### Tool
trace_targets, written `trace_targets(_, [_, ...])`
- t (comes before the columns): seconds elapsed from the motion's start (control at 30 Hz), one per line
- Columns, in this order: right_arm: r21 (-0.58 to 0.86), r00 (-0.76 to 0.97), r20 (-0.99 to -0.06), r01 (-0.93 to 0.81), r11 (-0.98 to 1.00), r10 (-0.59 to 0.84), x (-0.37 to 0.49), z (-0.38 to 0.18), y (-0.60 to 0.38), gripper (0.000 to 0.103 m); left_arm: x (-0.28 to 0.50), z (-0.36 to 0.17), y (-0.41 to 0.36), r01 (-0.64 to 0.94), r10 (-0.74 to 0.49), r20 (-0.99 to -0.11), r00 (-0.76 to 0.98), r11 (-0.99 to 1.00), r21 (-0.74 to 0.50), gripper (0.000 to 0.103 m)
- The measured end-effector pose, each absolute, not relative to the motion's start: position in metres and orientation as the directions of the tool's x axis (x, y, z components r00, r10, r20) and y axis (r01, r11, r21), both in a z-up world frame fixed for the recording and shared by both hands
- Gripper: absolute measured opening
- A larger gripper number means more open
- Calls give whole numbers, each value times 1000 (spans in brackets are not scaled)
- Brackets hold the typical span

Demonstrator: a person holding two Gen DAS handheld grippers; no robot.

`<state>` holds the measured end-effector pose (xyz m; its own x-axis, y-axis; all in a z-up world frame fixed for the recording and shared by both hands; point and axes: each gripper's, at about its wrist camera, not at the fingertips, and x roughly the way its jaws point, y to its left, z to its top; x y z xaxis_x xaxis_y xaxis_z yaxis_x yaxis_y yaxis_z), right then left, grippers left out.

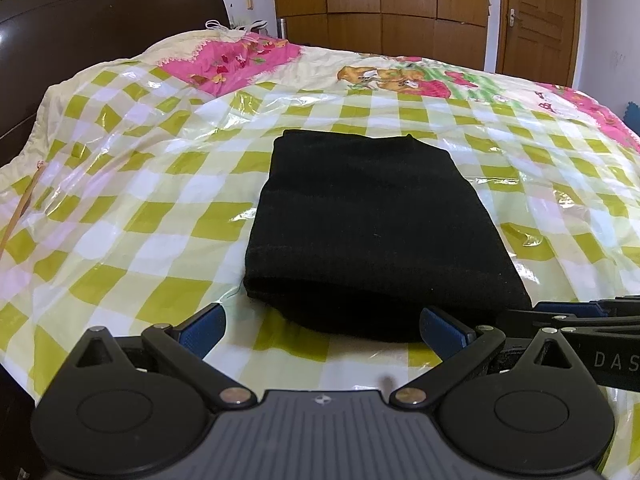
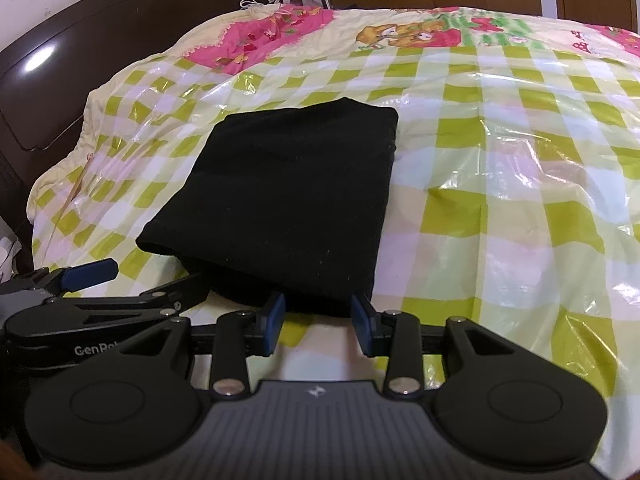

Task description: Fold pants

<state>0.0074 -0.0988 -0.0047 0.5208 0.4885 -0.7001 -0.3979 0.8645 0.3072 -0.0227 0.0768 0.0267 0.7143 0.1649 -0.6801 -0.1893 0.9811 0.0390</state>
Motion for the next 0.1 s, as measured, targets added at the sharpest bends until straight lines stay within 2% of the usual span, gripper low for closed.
trace_targets(0.1, [307, 521, -700, -397, 865, 488, 7, -5, -99, 38, -22, 27, 77, -194, 165, -684, 710, 980, 35, 103])
